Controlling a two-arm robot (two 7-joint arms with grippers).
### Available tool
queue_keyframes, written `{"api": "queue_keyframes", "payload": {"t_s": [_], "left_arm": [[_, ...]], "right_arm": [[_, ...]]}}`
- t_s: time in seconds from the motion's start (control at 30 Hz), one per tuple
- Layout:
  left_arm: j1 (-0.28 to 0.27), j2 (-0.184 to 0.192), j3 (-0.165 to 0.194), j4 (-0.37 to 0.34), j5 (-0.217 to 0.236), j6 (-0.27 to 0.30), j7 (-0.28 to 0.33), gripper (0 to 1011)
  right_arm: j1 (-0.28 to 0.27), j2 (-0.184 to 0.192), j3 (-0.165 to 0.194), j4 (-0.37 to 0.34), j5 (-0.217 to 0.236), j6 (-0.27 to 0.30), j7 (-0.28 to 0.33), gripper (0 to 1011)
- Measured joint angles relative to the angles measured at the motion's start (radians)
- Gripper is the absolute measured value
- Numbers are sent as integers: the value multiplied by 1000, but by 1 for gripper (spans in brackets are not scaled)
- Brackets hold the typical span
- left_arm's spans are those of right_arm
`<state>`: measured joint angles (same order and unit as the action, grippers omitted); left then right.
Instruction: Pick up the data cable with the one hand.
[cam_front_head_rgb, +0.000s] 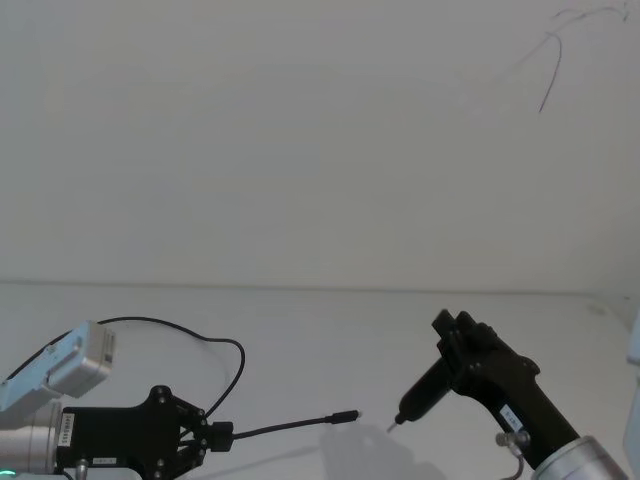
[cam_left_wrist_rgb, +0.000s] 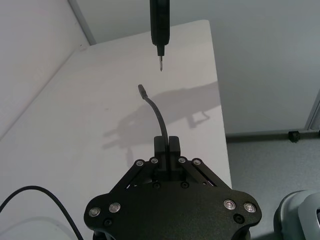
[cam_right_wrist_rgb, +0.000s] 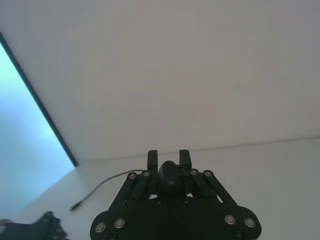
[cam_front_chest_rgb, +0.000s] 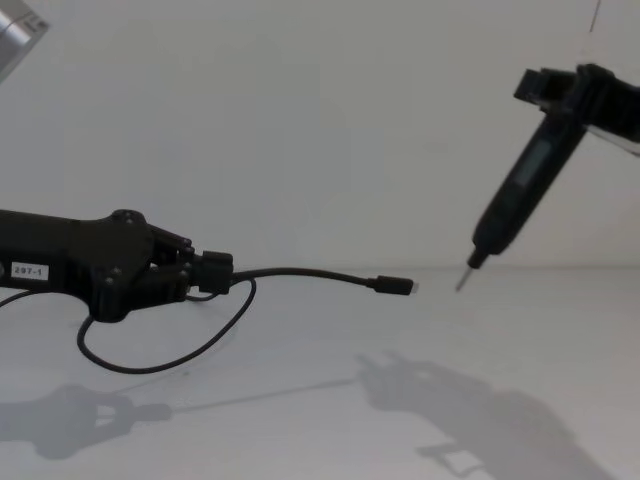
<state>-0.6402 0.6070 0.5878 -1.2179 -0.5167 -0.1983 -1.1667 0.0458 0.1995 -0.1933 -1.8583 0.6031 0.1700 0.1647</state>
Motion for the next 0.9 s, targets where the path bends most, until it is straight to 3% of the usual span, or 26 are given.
{"api": "queue_keyframes", "payload": {"t_s": [0.4, 0.9], "left_arm": [[1, 2, -1, -1, -5, -1, -5, 39], [2, 3, -1, -1, -7, -2, -7, 39]], "right_arm": [[20, -25, -14, -12, 66, 23, 18, 251], [48, -30, -32, 23, 89, 3, 45, 251]]}}
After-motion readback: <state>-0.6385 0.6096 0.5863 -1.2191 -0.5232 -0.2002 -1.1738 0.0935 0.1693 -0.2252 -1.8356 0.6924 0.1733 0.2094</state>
